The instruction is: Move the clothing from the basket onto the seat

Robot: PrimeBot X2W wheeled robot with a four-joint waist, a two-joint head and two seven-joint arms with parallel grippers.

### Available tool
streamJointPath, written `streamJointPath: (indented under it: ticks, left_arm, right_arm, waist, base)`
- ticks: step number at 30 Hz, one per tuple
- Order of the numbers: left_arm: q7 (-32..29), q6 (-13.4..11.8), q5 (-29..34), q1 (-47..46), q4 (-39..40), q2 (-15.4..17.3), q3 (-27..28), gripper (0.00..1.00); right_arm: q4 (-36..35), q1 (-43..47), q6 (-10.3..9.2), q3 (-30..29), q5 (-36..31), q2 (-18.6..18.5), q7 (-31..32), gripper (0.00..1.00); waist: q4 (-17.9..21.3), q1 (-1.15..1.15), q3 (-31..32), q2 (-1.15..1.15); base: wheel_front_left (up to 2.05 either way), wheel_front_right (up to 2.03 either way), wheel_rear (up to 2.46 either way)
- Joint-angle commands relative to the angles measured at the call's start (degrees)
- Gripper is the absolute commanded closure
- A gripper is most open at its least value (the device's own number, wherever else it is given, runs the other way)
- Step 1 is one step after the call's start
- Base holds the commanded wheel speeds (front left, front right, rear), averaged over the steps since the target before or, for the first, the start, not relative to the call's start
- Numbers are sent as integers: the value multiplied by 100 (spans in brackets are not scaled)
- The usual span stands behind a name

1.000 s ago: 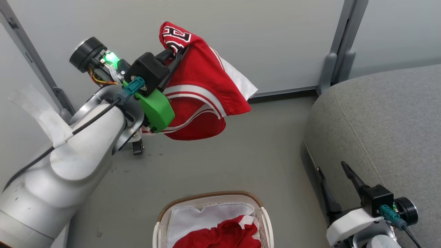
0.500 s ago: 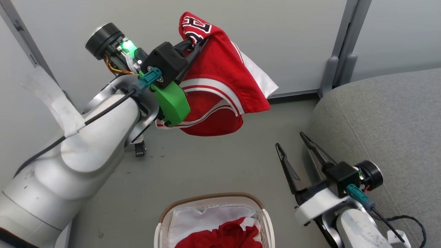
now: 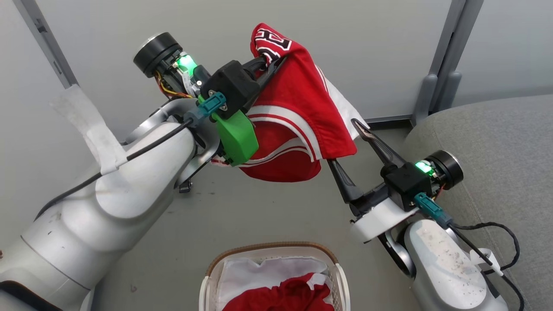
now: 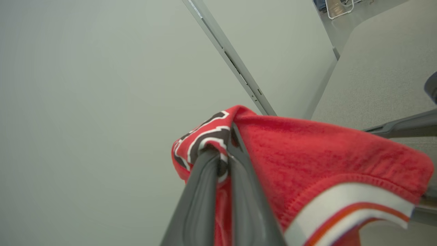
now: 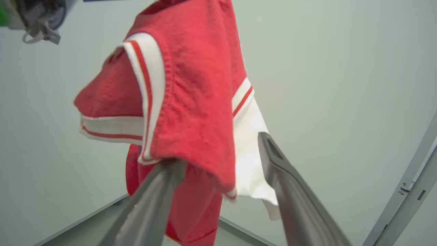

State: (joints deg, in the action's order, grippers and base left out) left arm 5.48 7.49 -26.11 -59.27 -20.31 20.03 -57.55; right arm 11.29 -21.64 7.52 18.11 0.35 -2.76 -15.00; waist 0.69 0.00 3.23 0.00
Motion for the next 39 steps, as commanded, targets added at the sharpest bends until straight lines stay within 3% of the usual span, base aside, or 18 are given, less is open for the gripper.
streamJointPath:
  ticks: [1, 2, 5, 10, 12, 15, 16, 17, 18, 19, 20, 32, 39]
  left_arm:
    - [31, -4, -55, 67, 41, -34, -5, 100]
    - [38, -4, -66, 96, 55, -38, -25, 100]
    - [49, -4, -107, 148, 86, -39, -63, 100]
    - [70, -42, -207, 307, 143, -43, -82, 100]
    - [89, -79, -272, 413, 166, -35, -74, 100]
    - [141, -164, -346, 615, 153, 22, -79, 100]
    - [174, -188, -374, 690, 145, 35, -76, 96]
    - [233, -237, -427, 801, 141, 33, -52, 72]
    - [285, -283, -458, 894, 141, 30, -32, 57]
    - [352, -338, -490, 1011, 139, 31, -14, 13]
    - [410, -375, -539, 1119, 126, 29, 7, 0]
    - [937, -818, -1168, 2726, -152, -243, 342, 0]
    - [971, -951, -1137, 3544, -64, -409, 781, 0]
  right_arm:
    - [37, -81, -6, 16, -17, -23, -28, 0]
    - [80, -118, -6, 35, -16, -23, -28, 0]
    - [175, -219, -6, 92, 28, -22, -28, 53]
    - [320, -362, -6, 171, 79, -23, -28, 81]
    - [346, -377, -6, 173, 85, -22, -28, 98]
    - [359, -354, -6, 173, 93, -22, -28, 100]
    - [361, -345, -6, 166, 90, -22, -28, 100]
    - [365, -332, -6, 141, 86, -22, -28, 100]
    - [361, -317, -6, 118, 87, -22, -28, 100]
    - [353, -296, -6, 85, 91, -22, -28, 100]
    - [347, -282, -6, 55, 94, -24, -28, 100]
    - [305, -206, -6, -555, -12, -20, -28, 100]
    - [291, -89, -6, -813, -110, -22, -28, 100]
  waist:
    - [-20, 0, 11, 0]
    - [-30, 0, 17, 0]
    - [-54, 0, 32, 0]
    - [-92, 0, 67, 0]
    - [-102, 0, 82, 0]
    - [-97, 0, 107, 0]
    - [-93, 0, 114, 0]
    - [-85, 0, 123, 0]
    - [-79, 0, 130, 0]
    - [-70, 0, 138, 0]
    - [-63, 0, 142, 0]
    - [-1, 0, 120, 0]
    - [49, 0, 52, 0]
  base:
    - [0, 0, 0]
    - [0, 0, 0]
    - [0, 0, 0]
    - [0, 0, 0]
    - [0, 0, 0]
    - [0, 0, 0]
    - [0, 0, 0]
    - [0, 0, 0]
    - [0, 0, 0]
    - [0, 0, 0]
    - [0, 0, 0]
    - [0, 0, 0]
    - [0, 0, 0]
